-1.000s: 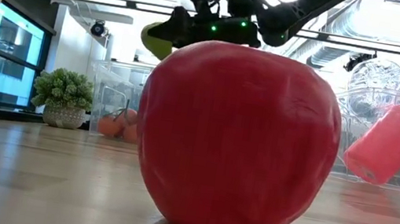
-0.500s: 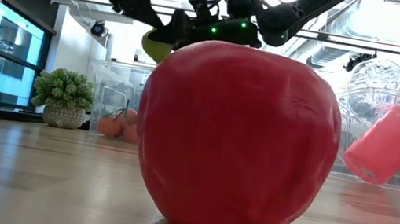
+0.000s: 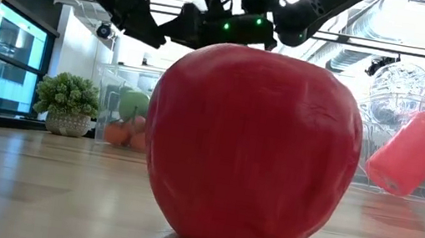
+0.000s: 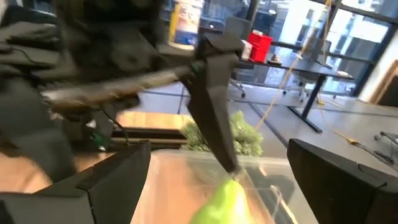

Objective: Pick & Place Food Item
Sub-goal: Put the red apple into the left transparent bin

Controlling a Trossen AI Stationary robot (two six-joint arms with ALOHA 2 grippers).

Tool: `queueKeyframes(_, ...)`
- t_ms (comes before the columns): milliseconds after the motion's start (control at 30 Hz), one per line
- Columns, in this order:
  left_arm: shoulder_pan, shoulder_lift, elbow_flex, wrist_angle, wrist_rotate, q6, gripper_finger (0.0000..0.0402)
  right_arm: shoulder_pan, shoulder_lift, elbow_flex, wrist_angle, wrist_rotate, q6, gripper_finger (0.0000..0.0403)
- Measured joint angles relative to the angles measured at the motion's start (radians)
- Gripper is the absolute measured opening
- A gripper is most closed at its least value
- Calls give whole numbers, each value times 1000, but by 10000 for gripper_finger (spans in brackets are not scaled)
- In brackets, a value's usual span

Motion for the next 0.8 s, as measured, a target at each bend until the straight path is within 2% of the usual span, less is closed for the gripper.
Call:
queueKeyframes(167,-21,-26,0,-13,7,-5,389,37,-63,0,-62,30,-55,366)
queueKeyframes(367,-82,-64,-1,-77,15,-61,389,114,-156,1,-271,256,-58,366)
queueKeyframes(567,-183,-63,-1,-85,276,-155,389,259,-190,1,-447,318,6,366)
queueKeyframes(700,-247,-40,-2,-34,394,-225,389,376,-188,-1,-535,517,49,366)
queueKeyframes(800,-298,-19,-2,23,445,-349,389,473,-190,0,-594,698,110,366)
